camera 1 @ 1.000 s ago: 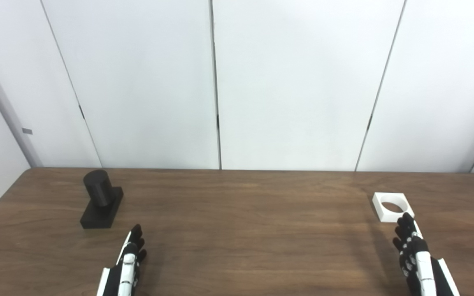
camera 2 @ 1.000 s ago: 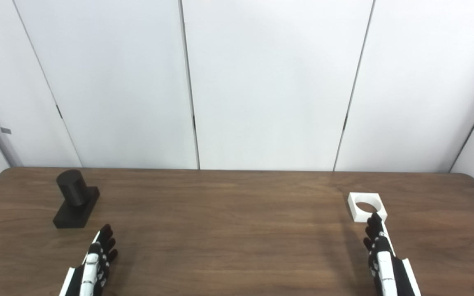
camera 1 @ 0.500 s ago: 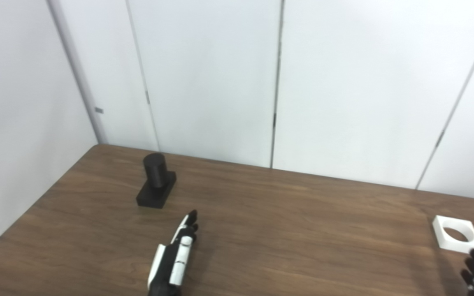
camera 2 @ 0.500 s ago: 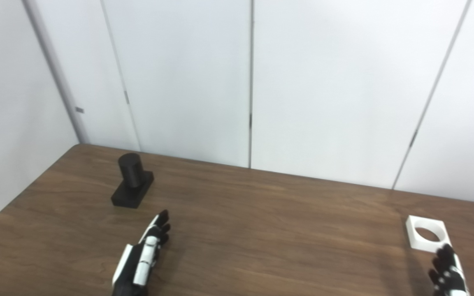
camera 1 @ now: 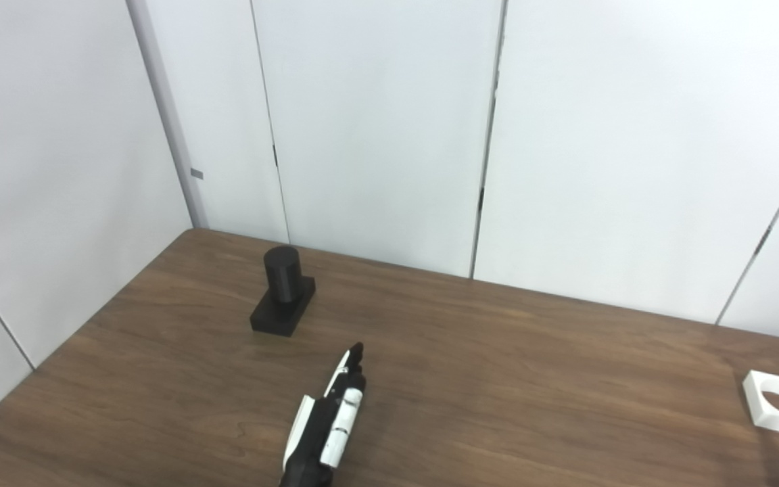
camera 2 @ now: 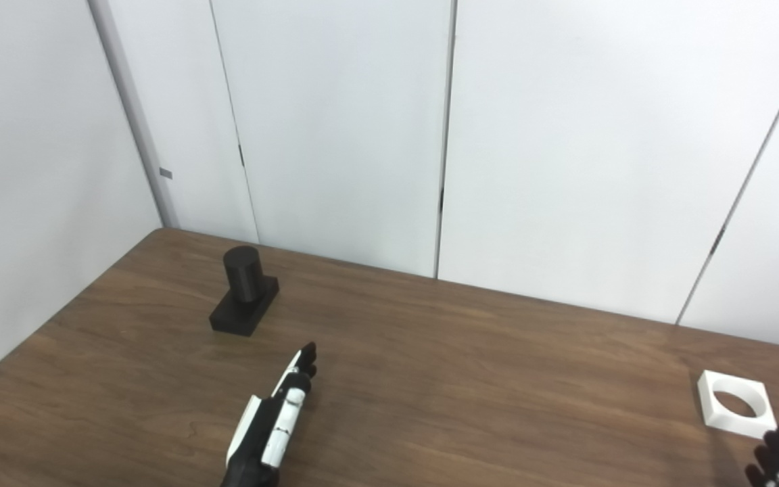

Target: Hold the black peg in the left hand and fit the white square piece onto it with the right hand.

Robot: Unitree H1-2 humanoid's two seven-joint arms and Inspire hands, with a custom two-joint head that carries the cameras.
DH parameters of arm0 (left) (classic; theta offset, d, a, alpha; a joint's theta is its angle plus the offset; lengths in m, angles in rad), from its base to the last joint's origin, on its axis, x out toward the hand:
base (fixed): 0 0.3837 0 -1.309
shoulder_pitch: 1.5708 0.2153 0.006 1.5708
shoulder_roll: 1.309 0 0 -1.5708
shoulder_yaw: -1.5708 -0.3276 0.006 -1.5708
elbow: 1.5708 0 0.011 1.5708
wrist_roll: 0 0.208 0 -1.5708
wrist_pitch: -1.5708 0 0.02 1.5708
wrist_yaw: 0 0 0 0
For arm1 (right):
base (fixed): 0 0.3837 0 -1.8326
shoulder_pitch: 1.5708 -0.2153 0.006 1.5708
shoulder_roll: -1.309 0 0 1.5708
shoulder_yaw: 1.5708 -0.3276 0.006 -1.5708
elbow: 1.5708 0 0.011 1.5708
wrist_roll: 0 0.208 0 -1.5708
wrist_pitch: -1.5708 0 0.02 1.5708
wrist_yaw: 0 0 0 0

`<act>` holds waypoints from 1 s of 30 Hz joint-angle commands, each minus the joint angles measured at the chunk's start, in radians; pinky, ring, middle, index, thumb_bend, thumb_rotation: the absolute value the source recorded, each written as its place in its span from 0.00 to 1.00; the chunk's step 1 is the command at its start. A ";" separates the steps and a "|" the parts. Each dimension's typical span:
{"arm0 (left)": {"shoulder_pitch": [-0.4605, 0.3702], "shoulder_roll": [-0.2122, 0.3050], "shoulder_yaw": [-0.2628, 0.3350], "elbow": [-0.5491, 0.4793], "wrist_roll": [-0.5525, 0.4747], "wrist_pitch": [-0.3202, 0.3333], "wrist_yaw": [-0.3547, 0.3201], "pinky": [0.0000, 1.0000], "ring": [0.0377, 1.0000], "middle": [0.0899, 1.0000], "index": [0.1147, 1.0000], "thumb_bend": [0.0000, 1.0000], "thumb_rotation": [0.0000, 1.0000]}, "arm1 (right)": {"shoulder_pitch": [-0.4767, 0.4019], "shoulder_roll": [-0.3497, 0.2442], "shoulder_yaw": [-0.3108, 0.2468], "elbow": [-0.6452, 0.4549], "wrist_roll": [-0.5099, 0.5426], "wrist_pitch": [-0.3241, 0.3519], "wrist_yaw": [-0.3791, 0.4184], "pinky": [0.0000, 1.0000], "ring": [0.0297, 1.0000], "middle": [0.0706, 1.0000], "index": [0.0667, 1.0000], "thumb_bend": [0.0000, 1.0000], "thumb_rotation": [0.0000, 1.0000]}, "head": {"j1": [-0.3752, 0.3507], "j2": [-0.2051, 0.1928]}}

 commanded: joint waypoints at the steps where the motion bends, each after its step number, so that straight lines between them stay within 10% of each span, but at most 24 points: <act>1: 0.025 -0.040 -0.015 -0.006 0.039 0.042 0.009 1.00 1.00 1.00 1.00 0.53 0.99 | 0.042 0.015 0.002 0.080 0.008 -0.031 0.018 1.00 1.00 1.00 1.00 0.74 1.00 | 0.000 0.001; 10: 0.032 -0.037 0.002 -0.070 0.128 0.053 0.058 1.00 0.99 0.99 0.99 0.41 0.68 | 0.053 0.015 0.001 0.062 0.013 -0.010 0.023 1.00 1.00 1.00 1.00 0.75 1.00 | 0.010 -0.003; 16: 0.001 -0.016 0.051 -0.191 0.187 0.134 0.074 0.88 0.94 0.96 0.96 0.50 0.28 | 0.055 0.016 0.002 0.061 0.011 -0.012 0.025 1.00 1.00 0.98 1.00 0.76 1.00 | 0.019 0.000; 30: -0.083 0.095 0.163 -0.292 0.414 0.275 0.074 0.89 0.93 0.95 0.93 0.79 0.35 | 0.057 0.034 0.010 0.044 -0.002 -0.011 0.020 1.00 1.00 0.99 1.00 0.77 1.00 | 0.026 0.003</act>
